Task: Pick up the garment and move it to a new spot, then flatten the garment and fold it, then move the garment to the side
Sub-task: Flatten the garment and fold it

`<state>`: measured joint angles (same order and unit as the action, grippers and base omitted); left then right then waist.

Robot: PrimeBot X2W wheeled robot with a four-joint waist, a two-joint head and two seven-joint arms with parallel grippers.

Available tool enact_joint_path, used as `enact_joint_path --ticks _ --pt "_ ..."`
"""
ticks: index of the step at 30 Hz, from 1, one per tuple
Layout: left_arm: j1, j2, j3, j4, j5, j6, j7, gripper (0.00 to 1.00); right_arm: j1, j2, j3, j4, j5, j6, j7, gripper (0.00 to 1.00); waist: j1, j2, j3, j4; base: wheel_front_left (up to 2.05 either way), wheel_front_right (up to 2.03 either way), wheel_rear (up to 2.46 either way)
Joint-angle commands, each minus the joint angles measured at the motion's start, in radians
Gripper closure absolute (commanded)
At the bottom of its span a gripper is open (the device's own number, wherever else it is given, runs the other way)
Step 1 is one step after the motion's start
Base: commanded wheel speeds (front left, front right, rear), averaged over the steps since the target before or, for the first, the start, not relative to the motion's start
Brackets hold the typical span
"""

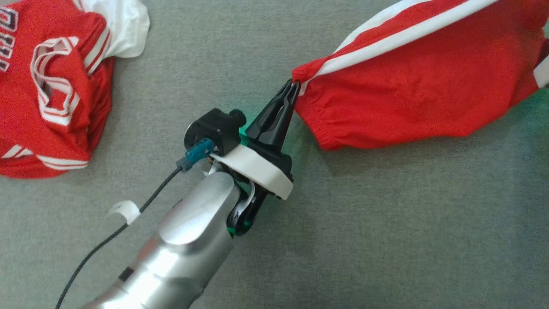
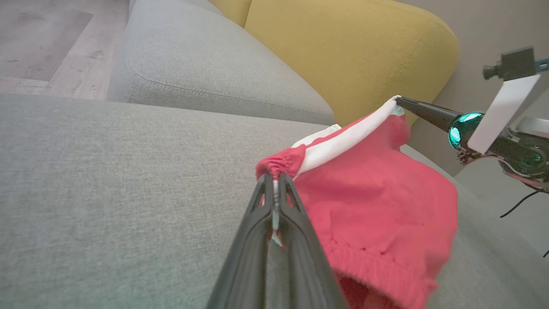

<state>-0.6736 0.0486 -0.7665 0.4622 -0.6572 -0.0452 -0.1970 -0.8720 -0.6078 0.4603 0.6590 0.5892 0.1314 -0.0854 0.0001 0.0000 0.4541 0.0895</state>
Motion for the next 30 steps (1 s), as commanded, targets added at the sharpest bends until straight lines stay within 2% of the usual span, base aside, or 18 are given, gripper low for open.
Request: enact_joint_path --ticks 1,5,6,8,9,10,11,14,16,20,23,24,27,30 --pt "-0.04 0.004 0.016 -0.011 -0.013 -0.007 -0.014 1.0 -0.03 -0.029 0.023 0.011 0.007 -0.001 -0.017 1.0 -0.0001 0.0 0.017 0.021 0.0 0.0 0.0" --pt "-0.081 0.002 -0.019 0.026 -0.063 -0.015 -0.033 1.0 -0.105 -0.016 0.1 0.106 0.023 -0.001 -0.043 1.0 -0.0001 0.0 0.027 0.04 0.0 0.0 0.0" --pt "-0.088 0.002 -0.028 0.028 -0.077 -0.017 -0.037 0.95 -0.117 -0.014 0.114 0.121 0.027 -0.001 -0.049 1.0 -0.0001 0.0 0.028 0.042 0.0 0.0 0.0" --pt "-0.101 0.002 -0.048 0.034 -0.101 -0.016 -0.044 0.63 -0.136 -0.009 0.143 0.148 0.034 -0.001 -0.061 1.0 -0.0001 0.0 0.029 0.045 0.0 0.0 0.0" --pt "-0.107 0.002 -0.057 0.038 -0.11 -0.015 -0.047 0.31 -0.144 -0.005 0.154 0.16 0.041 -0.001 -0.068 1.0 -0.0001 0.0 0.03 0.046 0.0 0.0 0.0" --pt "-0.113 0.002 -0.065 0.042 -0.117 -0.012 -0.05 0.0 -0.148 0.0 0.165 0.168 0.054 -0.001 -0.075 0.73 -0.0001 0.0 0.029 0.047 0.0 0.0 0.0" --pt "-0.117 0.002 -0.071 0.046 -0.12 -0.007 -0.054 0.0 -0.15 0.005 0.174 0.176 0.069 -0.001 -0.081 0.0 -0.0001 0.0 0.027 0.047 0.0 0.0 0.0" --pt "-0.122 0.002 -0.079 0.053 -0.104 0.02 -0.062 0.0 -0.147 0.006 0.2 0.19 0.107 -0.001 -0.101 0.0 -0.0001 0.0 0.016 0.047 0.0 0.0 0.0" --pt "-0.119 0.002 -0.067 0.046 -0.041 0.06 -0.064 0.0 -0.137 0.005 0.212 0.189 0.143 -0.001 -0.105 0.0 -0.0001 0.0 0.005 0.046 0.0 0.0 0.0" --pt "-0.028 0.013 0.032 -0.082 0.122 0.151 -0.064 0.0 -0.102 -0.011 0.246 0.169 0.221 -0.001 -0.057 0.0 -0.0001 0.0 -0.016 0.045 0.0 0.0 0.0" --pt "0.08 0.019 0.099 -0.188 0.22 0.194 -0.064 0.0 -0.078 -0.042 0.261 0.162 0.273 -0.001 -0.013 0.0 -0.0001 0.0 -0.028 0.055 0.0 0.0 0.0" --pt "0.148 0.019 0.136 -0.25 0.273 0.21 -0.065 0.0 -0.067 -0.071 0.258 0.169 0.297 -0.001 -0.004 0.0 -0.0001 0.0 -0.033 0.071 0.0 0.0 0.0" --pt "0.236 0.015 0.178 -0.331 0.33 0.217 -0.065 0.0 -0.04 -0.101 0.248 0.196 0.349 -0.001 0.027 0.0 -0.0001 0.0 -0.038 0.101 0.0 0.0 0.0" --pt "0.307 0.009 0.212 -0.397 0.366 0.219 -0.065 0.0 0.001 -0.124 0.253 0.218 0.406 -0.001 0.103 0.0 -0.0001 0.0 -0.042 0.134 0.0 0.0 0.0"
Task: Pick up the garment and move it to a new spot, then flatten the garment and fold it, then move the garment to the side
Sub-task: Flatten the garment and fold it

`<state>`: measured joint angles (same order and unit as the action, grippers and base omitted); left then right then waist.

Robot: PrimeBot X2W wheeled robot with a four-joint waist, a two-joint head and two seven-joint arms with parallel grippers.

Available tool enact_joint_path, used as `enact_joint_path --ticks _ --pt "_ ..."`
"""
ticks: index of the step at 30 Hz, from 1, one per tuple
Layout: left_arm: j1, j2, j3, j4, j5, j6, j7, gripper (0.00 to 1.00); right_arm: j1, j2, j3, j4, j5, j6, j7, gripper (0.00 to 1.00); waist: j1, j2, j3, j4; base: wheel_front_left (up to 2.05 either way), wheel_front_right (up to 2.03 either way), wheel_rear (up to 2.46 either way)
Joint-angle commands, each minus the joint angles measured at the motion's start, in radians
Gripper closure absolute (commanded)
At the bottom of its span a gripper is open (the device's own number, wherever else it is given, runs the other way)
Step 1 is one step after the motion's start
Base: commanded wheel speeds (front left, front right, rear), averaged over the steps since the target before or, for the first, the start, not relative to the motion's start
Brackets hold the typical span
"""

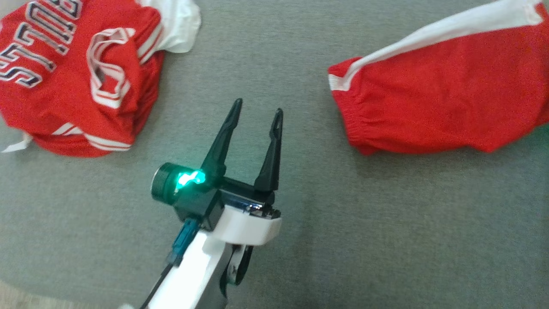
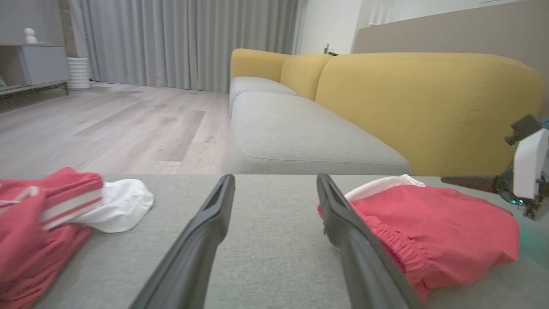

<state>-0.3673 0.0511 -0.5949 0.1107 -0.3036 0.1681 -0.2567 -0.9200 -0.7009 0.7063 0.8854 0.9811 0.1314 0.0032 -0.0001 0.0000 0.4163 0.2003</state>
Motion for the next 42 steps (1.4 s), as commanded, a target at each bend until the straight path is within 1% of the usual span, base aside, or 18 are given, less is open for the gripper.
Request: enact_joint_path --ticks 1,4,6,7,8,10,12,16,22,25,28,33,38,42 --pt "0.02 0.005 0.048 -0.062 0.022 0.005 -0.005 0.0 0.063 -0.042 0.009 0.0 0.03 -0.001 0.038 0.0 0.0001 0.0 -0.006 0.035 0.0 0.0 0.0" --pt "0.066 0.002 0.069 -0.098 0.045 0.004 -0.005 0.0 0.102 -0.062 0.023 0.022 0.068 -0.001 0.119 0.0 0.0001 0.0 -0.011 0.057 0.0 0.0 0.0" --pt "0.087 0.001 0.08 -0.115 0.059 0.002 -0.005 0.0 0.116 -0.072 0.032 0.035 0.077 -0.001 0.152 0.0 0.0001 0.0 -0.014 0.063 0.0 0.0 0.0" --pt "0.096 0.001 0.085 -0.121 0.065 0.001 -0.005 0.0 0.119 -0.074 0.034 0.041 0.077 -0.001 0.157 0.33 0.0001 0.0 -0.017 0.063 0.0 0.0 0.0" --pt "0.104 0.001 0.091 -0.125 0.069 -0.001 -0.005 0.0 0.122 -0.072 0.036 0.043 0.079 -0.001 0.159 1.0 0.0001 0.0 -0.022 0.061 0.0 0.0 0.0" --pt "0.117 0.0 0.106 -0.129 0.078 -0.003 -0.005 0.0 0.129 -0.062 0.036 0.04 0.092 -0.001 0.163 1.0 0.0001 0.0 -0.033 0.049 0.0 0.0 0.0" --pt "0.127 0.0 0.123 -0.132 0.088 -0.004 -0.005 0.0 0.128 -0.057 0.032 0.043 0.096 -0.001 0.144 1.0 0.0001 0.0 -0.043 0.03 0.0 0.0 0.0" --pt "0.139 0.0 0.154 -0.134 0.107 -0.016 -0.005 0.0 0.127 -0.043 0.028 0.056 0.098 -0.001 0.108 1.0 0.0001 0.0 -0.068 -0.027 0.0 0.0 0.0" --pt "0.145 -0.001 0.179 -0.132 0.128 -0.038 -0.005 0.0 0.133 -0.066 0.022 0.08 0.089 -0.001 0.053 1.0 0.0001 0.0 -0.085 -0.102 0.0 0.0 0.0" --pt "0.142 -0.001 0.183 -0.125 0.132 -0.045 -0.005 0.0 0.121 -0.084 0.027 0.091 0.059 -0.001 0.008 1.0 0.0001 0.0 -0.088 -0.128 0.0 0.0 0.0" --pt "0.142 -0.001 0.185 -0.119 0.132 -0.046 -0.005 0.0 0.105 -0.078 0.025 0.082 0.051 -0.001 -0.016 1.0 0.0001 0.0 -0.093 -0.144 0.0 0.0 0.0" --pt "0.148 -0.001 0.189 -0.1 0.128 -0.054 -0.005 0.0 0.053 -0.055 0.033 -0.004 0.02 -0.001 -0.06 1.0 0.0001 0.0 -0.116 -0.175 0.0 0.0 0.0" --pt "0.16 -0.001 0.189 -0.089 0.122 -0.056 -0.005 0.0 0.036 -0.028 0.042 -0.164 -0.001 -0.001 -0.067 1.0 0.0001 0.0 -0.141 -0.19 0.0 0.0 0.0" --pt "0.164 -0.001 0.179 -0.087 0.112 -0.059 -0.005 0.0 0.067 -0.006 0.025 -0.305 -0.024 -0.001 -0.063 1.0 0.0001 0.0 -0.149 -0.182 0.0 0.0 0.0"
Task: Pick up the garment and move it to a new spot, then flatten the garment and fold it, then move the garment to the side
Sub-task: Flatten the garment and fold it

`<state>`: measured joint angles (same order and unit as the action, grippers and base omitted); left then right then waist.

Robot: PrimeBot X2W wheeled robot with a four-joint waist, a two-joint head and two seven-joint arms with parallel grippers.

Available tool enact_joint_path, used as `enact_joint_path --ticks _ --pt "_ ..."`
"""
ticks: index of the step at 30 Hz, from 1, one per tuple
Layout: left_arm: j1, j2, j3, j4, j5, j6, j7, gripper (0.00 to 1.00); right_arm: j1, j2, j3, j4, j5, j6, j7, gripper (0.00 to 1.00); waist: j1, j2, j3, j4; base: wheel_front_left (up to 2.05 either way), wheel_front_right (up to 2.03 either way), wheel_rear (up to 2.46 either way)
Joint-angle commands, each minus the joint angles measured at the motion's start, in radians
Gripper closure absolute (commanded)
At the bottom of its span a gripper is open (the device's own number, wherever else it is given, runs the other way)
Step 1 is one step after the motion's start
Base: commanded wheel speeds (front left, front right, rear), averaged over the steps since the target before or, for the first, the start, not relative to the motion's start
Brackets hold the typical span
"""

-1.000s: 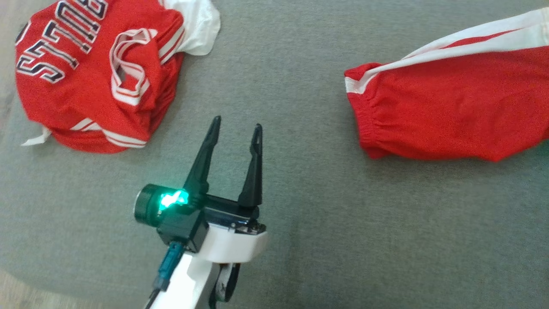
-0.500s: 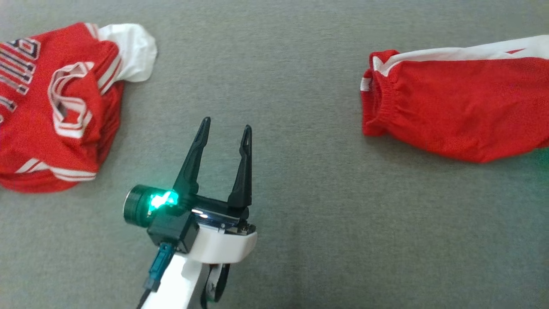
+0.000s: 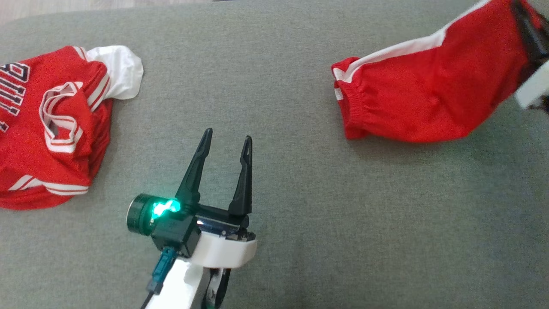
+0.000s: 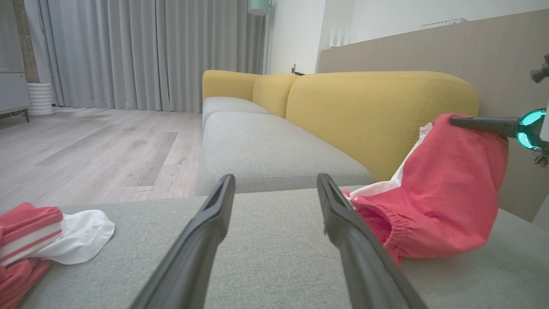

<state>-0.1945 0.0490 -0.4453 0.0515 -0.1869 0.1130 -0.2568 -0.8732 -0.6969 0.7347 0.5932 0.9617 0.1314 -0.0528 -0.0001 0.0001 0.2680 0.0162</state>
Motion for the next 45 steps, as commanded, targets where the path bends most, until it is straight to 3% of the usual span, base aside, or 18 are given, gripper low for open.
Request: enact_joint_path --ticks 1,4,8,9,10,14,23,28,33,38,45 --pt "-0.008 0.001 0.029 -0.03 -0.008 -0.003 -0.005 0.0 0.034 0.002 -0.008 -0.052 -0.011 -0.001 -0.003 1.0 0.0001 -0.0001 -0.001 0.005 0.0 0.0 0.0" --pt "-0.003 0.001 0.026 -0.031 -0.017 -0.001 -0.005 0.0 0.091 0.053 -0.023 -0.16 -0.036 -0.001 0.012 1.0 0.0001 -0.0001 -0.001 0.017 0.0 0.0 0.0" --pt "0.001 0.001 0.023 -0.03 -0.028 0.003 -0.005 0.0 0.198 0.173 -0.021 -0.27 -0.078 -0.001 0.063 1.0 0.0001 -0.0001 -0.004 0.033 0.0 0.0 0.0" --pt "0.001 0.001 0.021 -0.03 -0.031 0.004 -0.005 0.0 0.229 0.21 -0.021 -0.283 -0.083 -0.001 0.078 0.9 0.0001 -0.0001 -0.005 0.038 0.0 0.0 0.0" --pt "0.001 0.001 0.018 -0.03 -0.034 0.004 -0.005 0.0 0.257 0.242 -0.02 -0.294 -0.094 -0.001 0.089 0.0 0.0001 -0.0001 -0.007 0.044 0.0 0.0 0.0" --pt "0.0 0.001 0.003 -0.034 -0.041 0.008 -0.005 0.0 0.348 0.321 -0.069 -0.342 -0.126 -0.001 0.076 0.0 0.0001 -0.0001 -0.018 0.068 0.0 0.0 0.0" --pt "0.059 0.001 0.041 -0.059 -0.039 0.019 -0.005 0.0 0.521 0.35 -0.419 -0.455 -0.308 -0.001 -0.028 0.0 0.0001 -0.0001 -0.076 0.061 0.0 0.0 0.0" --pt "0.098 0.001 0.074 -0.08 -0.026 0.019 -0.005 0.0 0.618 0.37 -0.554 -0.469 -0.412 -0.001 -0.083 0.0 0.0001 -0.0001 -0.117 0.046 0.0 0.0 0.0" --pt "0.139 0.001 0.105 -0.092 -0.02 0.021 -0.005 0.0 0.693 0.375 -0.573 -0.442 -0.492 -0.001 -0.158 0.0 0.0001 -0.0001 -0.156 0.033 0.0 0.0 0.0" --pt "0.213 0.001 0.147 -0.089 0.001 0.033 -0.005 0.0 0.77 0.379 -0.529 -0.379 -0.621 -0.001 -0.206 0.0 0.0001 -0.0001 -0.203 0.02 0.0 0.0 0.0" --pt "0.321 0.001 0.203 -0.07 0.036 0.025 -0.005 0.0 0.888 0.476 -0.569 -0.384 -0.712 -0.001 -0.209 0.0 0.0001 -0.0001 -0.26 0.01 0.0 0.0 0.0"
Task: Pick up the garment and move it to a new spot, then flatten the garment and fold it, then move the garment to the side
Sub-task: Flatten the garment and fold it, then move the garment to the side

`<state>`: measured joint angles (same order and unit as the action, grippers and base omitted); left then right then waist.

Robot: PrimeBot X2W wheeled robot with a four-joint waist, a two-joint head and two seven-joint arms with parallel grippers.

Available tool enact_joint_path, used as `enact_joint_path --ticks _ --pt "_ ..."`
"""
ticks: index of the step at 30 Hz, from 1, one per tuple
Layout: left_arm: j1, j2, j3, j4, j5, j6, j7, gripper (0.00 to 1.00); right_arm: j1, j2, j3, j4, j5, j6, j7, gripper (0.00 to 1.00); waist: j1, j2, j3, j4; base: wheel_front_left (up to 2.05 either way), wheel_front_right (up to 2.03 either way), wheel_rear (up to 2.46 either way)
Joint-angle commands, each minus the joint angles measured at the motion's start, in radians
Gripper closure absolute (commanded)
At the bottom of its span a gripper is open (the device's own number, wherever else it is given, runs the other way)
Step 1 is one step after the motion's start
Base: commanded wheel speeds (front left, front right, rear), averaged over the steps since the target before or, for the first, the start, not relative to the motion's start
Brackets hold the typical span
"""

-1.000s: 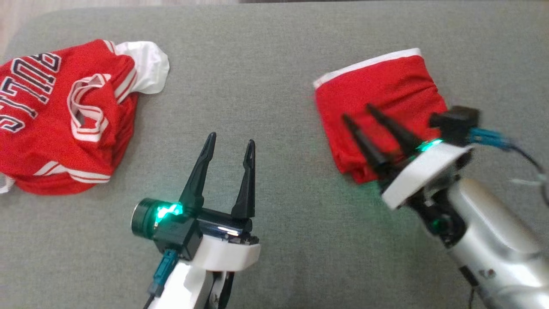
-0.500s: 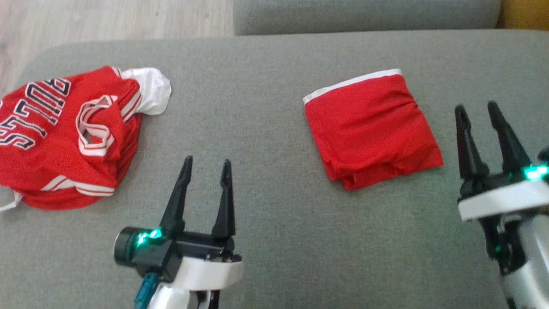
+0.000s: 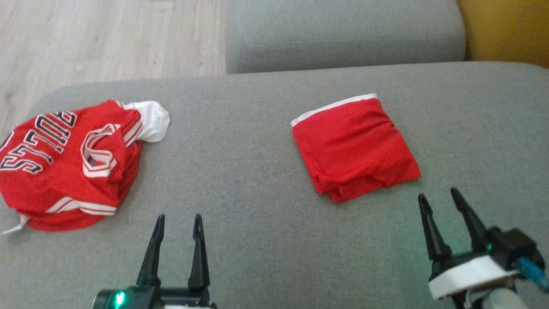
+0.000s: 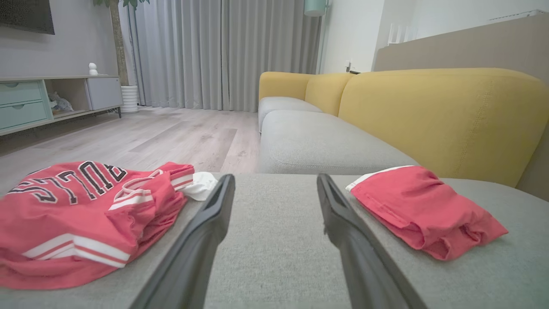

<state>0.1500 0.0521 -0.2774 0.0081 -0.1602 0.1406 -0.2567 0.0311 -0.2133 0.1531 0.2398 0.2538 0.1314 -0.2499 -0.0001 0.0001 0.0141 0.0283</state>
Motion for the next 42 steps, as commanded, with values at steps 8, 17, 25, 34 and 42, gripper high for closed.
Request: enact_joint_path --ticks 8,17,25,34,42 --pt "0.011 -0.002 0.055 -0.023 0.012 -0.016 -0.005 0.0 0.024 0.038 -0.008 -0.029 -0.035 -0.001 -0.012 0.0 0.0001 -0.0001 -0.032 -0.007 0.0 0.0 0.0" --pt "0.019 -0.002 0.055 -0.027 0.025 -0.028 -0.005 0.0 0.031 0.056 -0.007 -0.031 -0.045 -0.001 -0.012 0.0 0.0001 -0.0001 -0.037 -0.013 0.0 0.0 0.0" --pt "0.02 -0.002 0.055 -0.028 0.038 -0.034 -0.005 0.0 0.031 0.058 -0.007 -0.026 -0.049 -0.001 -0.012 0.0 0.0001 -0.0001 -0.032 -0.02 0.0 0.0 0.0" --pt "0.018 -0.002 0.05 -0.029 0.05 -0.037 -0.005 0.0 0.032 0.06 -0.012 -0.022 -0.049 -0.001 -0.012 0.0 0.0001 -0.0001 -0.027 -0.02 0.0 0.0 0.0" --pt "-0.007 -0.002 0.035 -0.045 0.065 -0.033 -0.005 0.0 -0.001 0.051 -0.025 -0.029 -0.049 -0.001 -0.012 0.0 0.0001 -0.0001 0.026 -0.011 0.0 0.0 0.0"
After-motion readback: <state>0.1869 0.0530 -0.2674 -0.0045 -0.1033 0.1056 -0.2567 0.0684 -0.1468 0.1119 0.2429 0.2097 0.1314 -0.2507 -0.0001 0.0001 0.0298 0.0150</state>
